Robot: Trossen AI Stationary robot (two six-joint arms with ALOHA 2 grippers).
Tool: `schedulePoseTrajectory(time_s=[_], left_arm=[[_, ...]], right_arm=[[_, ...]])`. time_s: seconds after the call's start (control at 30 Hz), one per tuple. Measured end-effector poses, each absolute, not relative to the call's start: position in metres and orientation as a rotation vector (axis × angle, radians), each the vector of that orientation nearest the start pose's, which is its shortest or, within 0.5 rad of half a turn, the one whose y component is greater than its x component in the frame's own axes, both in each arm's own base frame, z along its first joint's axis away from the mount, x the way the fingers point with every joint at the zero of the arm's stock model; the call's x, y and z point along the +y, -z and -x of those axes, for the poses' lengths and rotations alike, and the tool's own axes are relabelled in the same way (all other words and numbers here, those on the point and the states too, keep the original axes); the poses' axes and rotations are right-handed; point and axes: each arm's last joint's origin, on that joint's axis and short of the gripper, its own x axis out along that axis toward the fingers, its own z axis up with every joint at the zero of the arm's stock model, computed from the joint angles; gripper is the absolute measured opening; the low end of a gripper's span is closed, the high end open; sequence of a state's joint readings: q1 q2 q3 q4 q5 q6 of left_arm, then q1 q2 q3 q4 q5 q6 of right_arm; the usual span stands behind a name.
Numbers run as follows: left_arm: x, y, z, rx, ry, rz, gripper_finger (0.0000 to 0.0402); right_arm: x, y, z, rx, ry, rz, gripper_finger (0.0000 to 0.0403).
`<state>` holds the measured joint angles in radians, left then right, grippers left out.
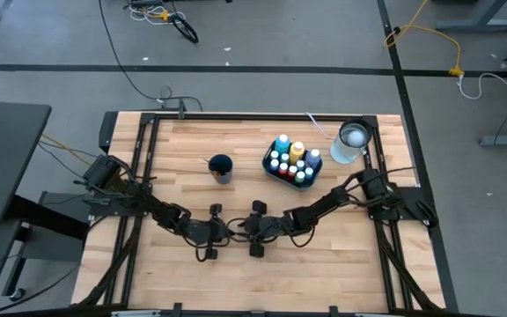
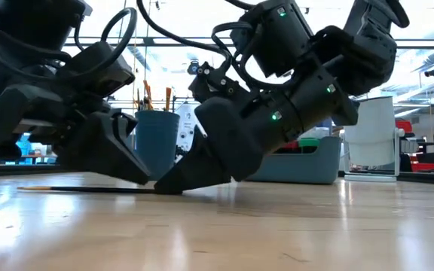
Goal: Pick & Place Paint Supplies
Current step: Put the gold paintbrush into the blue cup
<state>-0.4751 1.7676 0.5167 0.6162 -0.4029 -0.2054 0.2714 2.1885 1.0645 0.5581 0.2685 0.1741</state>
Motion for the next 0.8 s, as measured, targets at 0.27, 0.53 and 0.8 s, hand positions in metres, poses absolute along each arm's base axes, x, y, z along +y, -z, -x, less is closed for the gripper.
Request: schedulePoseTrajectory(time_s=[0.27, 0.53, 0.8], left_arm=[[-0.121, -0.101, -0.260, 0.488, 0.025, -0.059, 0.0020], [-0.122, -0.118, -0.255, 0.472, 0.005, -0.049, 0.0027], [-0.114, -0.135, -0.230, 0.625, -0.106, 0.058, 0.0061]], right_arm=[[0.104, -0.051, -0.404, 0.488, 0.043, -0.042, 0.0112], [0.105, -0.047, -0.404, 0.491, 0.001, 0.003, 0.0109], [0.101, -0.047, -0.405, 0.497, -0.040, 0.013, 0.0026]])
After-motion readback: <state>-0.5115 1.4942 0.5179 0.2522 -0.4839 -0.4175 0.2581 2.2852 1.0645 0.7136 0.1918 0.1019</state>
